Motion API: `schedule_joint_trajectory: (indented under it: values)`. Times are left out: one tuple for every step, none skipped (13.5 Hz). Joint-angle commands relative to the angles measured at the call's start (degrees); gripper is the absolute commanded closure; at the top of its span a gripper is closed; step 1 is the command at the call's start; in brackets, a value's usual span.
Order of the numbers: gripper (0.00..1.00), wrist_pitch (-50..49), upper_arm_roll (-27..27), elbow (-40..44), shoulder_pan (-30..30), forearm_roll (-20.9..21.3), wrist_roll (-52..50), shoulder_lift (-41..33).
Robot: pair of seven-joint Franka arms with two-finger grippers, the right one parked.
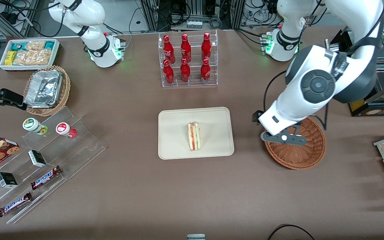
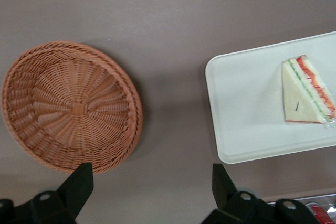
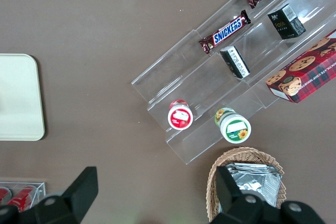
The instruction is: Place sandwich from basket to tray
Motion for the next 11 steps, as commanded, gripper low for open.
schedule_joint_trajectory:
  values:
    - [0.00, -1.8, 6.0, -3.0, 0.2, -3.6, 5.6, -4.7]
    - [0.00, -2.0, 8.3, -4.1, -0.4, -5.9, 8.4, -6.4]
    - [0.00, -2.9, 10.7, -5.2, -0.5, -6.7, 10.7, -8.0]
    - [0.00, -4.2, 12.0, -5.4, -0.7, -6.8, 12.4, -9.1]
    - [0.00, -6.0, 13.2, -5.3, -0.8, -6.8, 13.3, -9.8]
    - [0.00, -7.5, 14.9, -5.3, -1.9, -6.8, 13.4, -10.8]
    - [0.00, -8.9, 17.1, -5.3, -3.2, -7.0, 13.4, -11.7]
    - [0.00, -10.4, 19.4, -5.3, -3.9, -8.3, 13.5, -12.9]
    - [0.00, -11.7, 21.4, -5.3, -4.1, -9.4, 13.9, -14.1]
    - [0.00, -13.3, 22.9, -5.3, -4.6, -9.8, 15.0, -15.6]
    - [0.00, -15.4, 25.0, -5.3, -5.9, -9.8, 16.5, -17.1]
